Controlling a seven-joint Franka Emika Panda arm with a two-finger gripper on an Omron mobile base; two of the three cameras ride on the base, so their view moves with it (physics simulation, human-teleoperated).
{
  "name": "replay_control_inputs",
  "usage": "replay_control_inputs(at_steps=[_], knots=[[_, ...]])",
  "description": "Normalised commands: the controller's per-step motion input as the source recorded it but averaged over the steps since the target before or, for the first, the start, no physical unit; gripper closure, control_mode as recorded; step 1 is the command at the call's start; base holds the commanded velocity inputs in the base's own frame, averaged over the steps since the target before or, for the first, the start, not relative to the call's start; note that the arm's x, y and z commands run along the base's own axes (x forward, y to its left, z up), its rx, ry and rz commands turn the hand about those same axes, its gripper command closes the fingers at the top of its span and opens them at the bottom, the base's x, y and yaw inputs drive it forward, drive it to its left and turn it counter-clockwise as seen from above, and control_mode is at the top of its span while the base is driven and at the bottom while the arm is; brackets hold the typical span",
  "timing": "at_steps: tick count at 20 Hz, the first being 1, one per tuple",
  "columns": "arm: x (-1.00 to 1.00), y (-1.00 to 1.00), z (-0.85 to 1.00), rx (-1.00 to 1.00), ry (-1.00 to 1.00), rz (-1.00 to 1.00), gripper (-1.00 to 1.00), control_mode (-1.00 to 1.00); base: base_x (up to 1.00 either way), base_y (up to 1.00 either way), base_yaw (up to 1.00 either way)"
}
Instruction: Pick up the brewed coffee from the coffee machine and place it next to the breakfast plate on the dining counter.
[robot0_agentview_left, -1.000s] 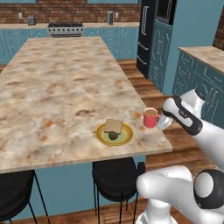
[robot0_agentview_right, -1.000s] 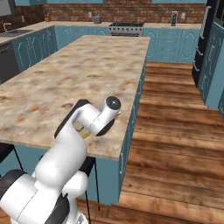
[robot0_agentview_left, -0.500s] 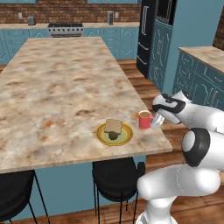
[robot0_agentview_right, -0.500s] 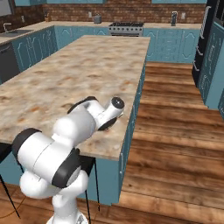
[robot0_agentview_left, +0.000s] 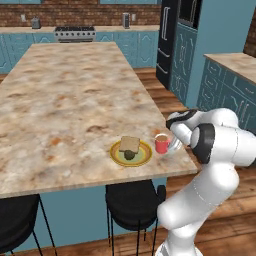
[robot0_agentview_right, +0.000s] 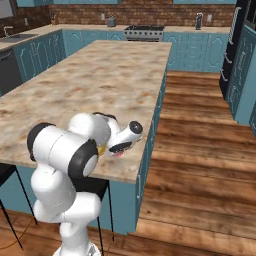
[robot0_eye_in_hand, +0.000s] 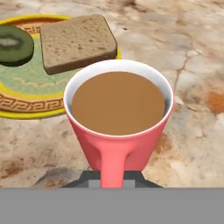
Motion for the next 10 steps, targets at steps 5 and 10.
replay_control_inputs(at_steps=[5,10], knots=[[0.36,0.0,-0.49,0.0,0.0,0.0,-1.0,-1.0,0.0,0.0,0.0],[0.04,0.0,-0.19,-0.01,-0.05,0.0,-1.0,-1.0,0.0,0.0,0.0]])
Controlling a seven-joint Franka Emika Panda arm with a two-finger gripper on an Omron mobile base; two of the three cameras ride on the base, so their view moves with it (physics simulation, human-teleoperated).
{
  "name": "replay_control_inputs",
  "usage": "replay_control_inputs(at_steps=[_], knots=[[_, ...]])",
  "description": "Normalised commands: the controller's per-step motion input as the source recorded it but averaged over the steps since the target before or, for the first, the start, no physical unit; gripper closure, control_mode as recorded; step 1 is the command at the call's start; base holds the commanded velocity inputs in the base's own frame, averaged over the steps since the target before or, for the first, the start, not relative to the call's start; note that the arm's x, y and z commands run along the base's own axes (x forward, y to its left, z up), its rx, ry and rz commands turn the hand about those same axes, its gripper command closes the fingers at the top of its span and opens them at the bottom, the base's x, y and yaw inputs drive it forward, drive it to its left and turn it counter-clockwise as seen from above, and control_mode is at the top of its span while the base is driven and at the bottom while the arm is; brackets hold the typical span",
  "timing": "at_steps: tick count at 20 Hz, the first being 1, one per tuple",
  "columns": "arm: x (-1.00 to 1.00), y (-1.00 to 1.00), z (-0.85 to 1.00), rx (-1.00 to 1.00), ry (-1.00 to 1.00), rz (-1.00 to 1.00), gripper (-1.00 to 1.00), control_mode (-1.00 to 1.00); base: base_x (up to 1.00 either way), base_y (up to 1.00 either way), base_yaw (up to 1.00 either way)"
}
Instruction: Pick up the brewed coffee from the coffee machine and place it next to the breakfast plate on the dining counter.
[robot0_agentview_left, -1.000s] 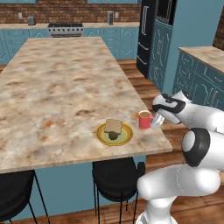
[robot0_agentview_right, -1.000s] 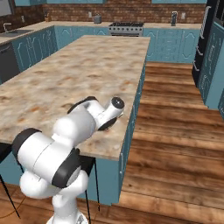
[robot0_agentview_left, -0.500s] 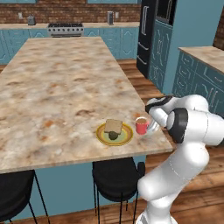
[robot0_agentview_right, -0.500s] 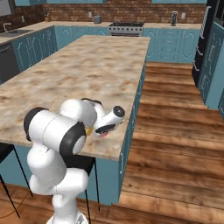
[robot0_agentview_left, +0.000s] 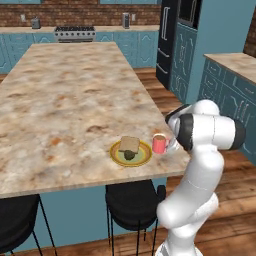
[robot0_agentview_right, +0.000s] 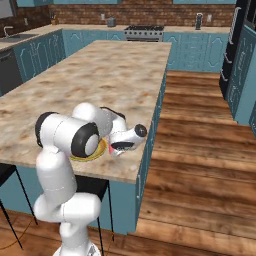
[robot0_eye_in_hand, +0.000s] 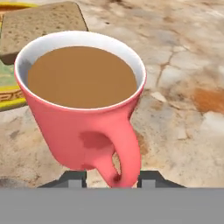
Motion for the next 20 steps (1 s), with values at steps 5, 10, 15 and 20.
replay_control_inputs(at_steps=[5,10,15,20], knots=[[-0.72,0.0,0.68,-0.03,-0.19,0.0,-1.0,-1.0,0.0,0.0,0.0],[-0.98,-0.02,1.0,-0.09,-0.22,0.0,-1.0,-1.0,0.0,0.0,0.0],[-0.86,-0.33,1.0,-0.16,-0.27,0.0,-1.0,-1.0,0.0,0.0,0.0],[-0.24,-0.41,1.0,-0.13,-0.17,0.0,-1.0,-1.0,0.0,0.0,0.0]])
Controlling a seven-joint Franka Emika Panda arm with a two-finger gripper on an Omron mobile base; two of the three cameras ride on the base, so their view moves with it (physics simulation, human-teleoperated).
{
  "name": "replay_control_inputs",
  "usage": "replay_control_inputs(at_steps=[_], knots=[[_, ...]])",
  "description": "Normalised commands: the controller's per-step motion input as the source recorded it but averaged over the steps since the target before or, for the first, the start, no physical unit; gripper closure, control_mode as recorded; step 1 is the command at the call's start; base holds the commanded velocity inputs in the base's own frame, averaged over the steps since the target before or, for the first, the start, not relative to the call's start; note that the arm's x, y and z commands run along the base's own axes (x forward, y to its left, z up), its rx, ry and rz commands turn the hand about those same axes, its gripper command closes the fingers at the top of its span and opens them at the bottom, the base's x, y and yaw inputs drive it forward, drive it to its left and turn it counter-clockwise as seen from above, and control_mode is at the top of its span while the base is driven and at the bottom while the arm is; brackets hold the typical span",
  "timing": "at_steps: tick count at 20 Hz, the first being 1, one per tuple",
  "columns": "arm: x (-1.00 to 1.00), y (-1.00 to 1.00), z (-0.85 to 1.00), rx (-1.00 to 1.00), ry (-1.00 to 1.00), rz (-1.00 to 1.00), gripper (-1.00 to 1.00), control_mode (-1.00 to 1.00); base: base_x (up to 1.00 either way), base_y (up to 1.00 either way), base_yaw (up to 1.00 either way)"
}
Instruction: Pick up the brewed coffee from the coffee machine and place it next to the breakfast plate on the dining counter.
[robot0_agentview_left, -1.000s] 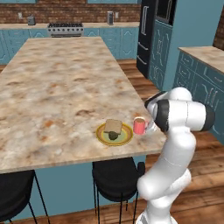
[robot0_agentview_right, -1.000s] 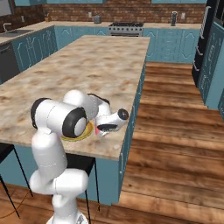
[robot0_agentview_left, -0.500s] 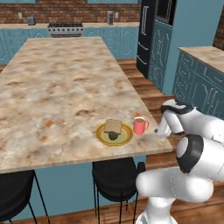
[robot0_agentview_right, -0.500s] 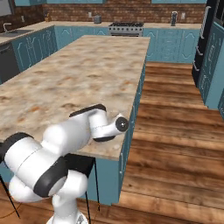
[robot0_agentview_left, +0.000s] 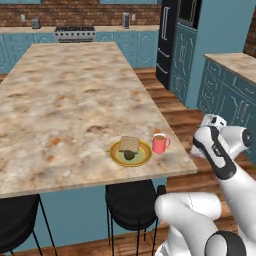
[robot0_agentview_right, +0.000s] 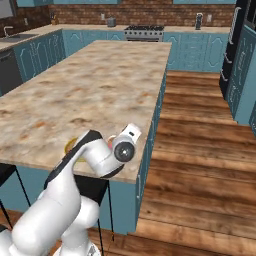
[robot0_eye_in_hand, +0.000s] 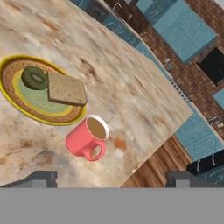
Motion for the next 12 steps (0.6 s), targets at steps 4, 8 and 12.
replay_control_inputs(at_steps=[4,8,12], knots=[[-0.36,-0.52,0.6,-0.02,-0.08,0.0,-1.0,-1.0,0.0,0.0,0.0],[-0.51,-0.76,0.0,0.05,-0.04,0.0,-1.0,-1.0,0.0,0.0,0.0],[-0.48,-0.84,0.0,0.09,-0.03,0.0,-1.0,-1.0,0.0,0.0,0.0]])
